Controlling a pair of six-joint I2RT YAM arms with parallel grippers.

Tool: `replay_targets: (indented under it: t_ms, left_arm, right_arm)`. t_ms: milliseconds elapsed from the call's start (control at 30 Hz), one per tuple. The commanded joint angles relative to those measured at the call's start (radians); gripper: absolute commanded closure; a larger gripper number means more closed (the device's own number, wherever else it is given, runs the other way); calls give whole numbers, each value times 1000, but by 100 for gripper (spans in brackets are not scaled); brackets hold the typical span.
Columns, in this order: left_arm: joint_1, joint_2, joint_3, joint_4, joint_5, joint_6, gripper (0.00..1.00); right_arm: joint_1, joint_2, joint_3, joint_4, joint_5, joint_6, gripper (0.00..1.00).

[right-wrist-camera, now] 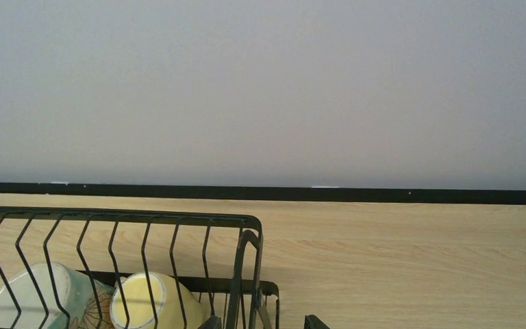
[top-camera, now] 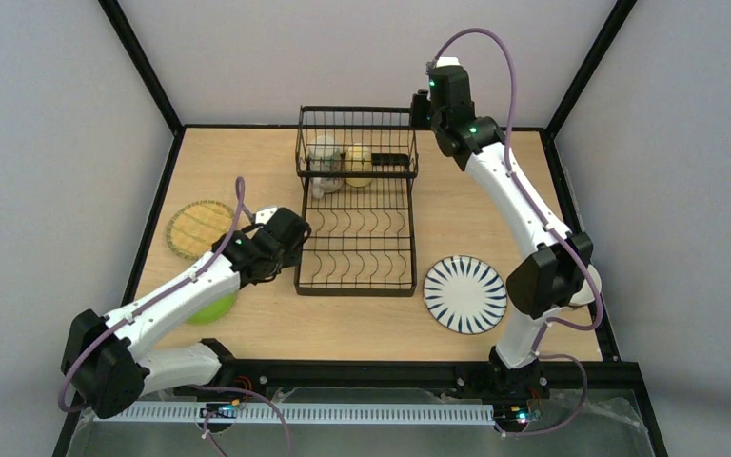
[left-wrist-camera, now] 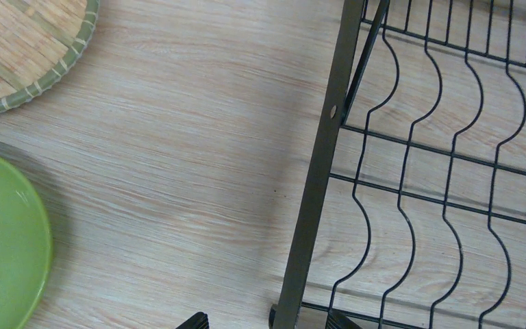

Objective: Load the mixed dishes into the dish rack
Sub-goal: Move the dish rack to the center of the board.

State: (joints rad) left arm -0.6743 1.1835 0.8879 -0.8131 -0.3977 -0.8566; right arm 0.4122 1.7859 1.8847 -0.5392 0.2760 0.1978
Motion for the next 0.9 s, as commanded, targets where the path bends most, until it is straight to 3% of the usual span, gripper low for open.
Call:
replay_targets:
  t_ms: [0,567,867]
  left_arm:
    - [-5,-41,44,-57,-13,11,1]
    - [-5,-164,129,-70,54,117,1]
    - [-33,-136,122,-2,163,239,1]
  right_arm:
    - [-3,-42,24,-38,-14,-4,32]
    - [2,-231,-54,-86,105,72,28]
    - [2,-419,-359,-156,285,222,27]
